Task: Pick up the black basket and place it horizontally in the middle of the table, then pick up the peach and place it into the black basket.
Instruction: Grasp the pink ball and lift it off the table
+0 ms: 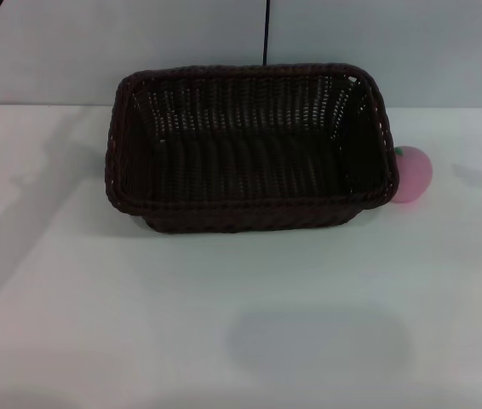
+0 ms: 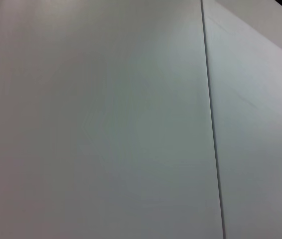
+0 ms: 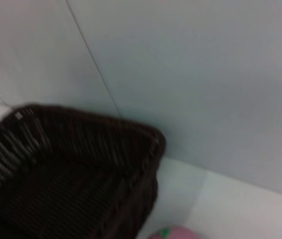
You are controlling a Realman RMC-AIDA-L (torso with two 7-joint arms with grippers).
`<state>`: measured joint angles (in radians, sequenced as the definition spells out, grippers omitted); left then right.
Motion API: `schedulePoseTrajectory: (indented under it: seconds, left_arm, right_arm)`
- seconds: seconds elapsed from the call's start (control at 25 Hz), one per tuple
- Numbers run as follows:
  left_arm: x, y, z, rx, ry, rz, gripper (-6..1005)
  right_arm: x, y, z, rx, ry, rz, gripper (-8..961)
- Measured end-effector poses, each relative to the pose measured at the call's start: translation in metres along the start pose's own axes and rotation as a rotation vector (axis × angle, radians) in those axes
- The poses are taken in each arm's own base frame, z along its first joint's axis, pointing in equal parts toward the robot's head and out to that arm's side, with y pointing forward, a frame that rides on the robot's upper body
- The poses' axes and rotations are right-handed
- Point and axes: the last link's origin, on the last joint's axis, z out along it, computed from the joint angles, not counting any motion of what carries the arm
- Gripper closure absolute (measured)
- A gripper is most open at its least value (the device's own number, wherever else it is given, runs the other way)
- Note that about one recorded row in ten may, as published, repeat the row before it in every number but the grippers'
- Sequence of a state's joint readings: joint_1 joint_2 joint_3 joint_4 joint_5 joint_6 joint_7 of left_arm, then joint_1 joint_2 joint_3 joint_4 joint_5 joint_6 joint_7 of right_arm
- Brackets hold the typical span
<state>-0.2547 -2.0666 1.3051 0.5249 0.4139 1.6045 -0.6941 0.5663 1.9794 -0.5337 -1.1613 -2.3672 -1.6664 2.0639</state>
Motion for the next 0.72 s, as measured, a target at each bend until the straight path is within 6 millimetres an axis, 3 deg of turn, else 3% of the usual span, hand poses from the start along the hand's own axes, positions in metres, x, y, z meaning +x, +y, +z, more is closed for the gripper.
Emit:
schedulePoseTrajectory:
  seconds: [0.24, 0.72]
  left_arm:
    - [-0.002, 0.001, -0.009, 0.009, -0.003, -0.014, 190]
    - [-0.001, 0.003, -0.017, 0.013, 0.004, -0.029, 190]
  right_arm:
    - [-0.013, 0.006, 0.024, 0.027, 0.115, -0.044, 205]
    - [-0.007, 0.022, 0.085, 0.039, 0.263, -0.147, 212]
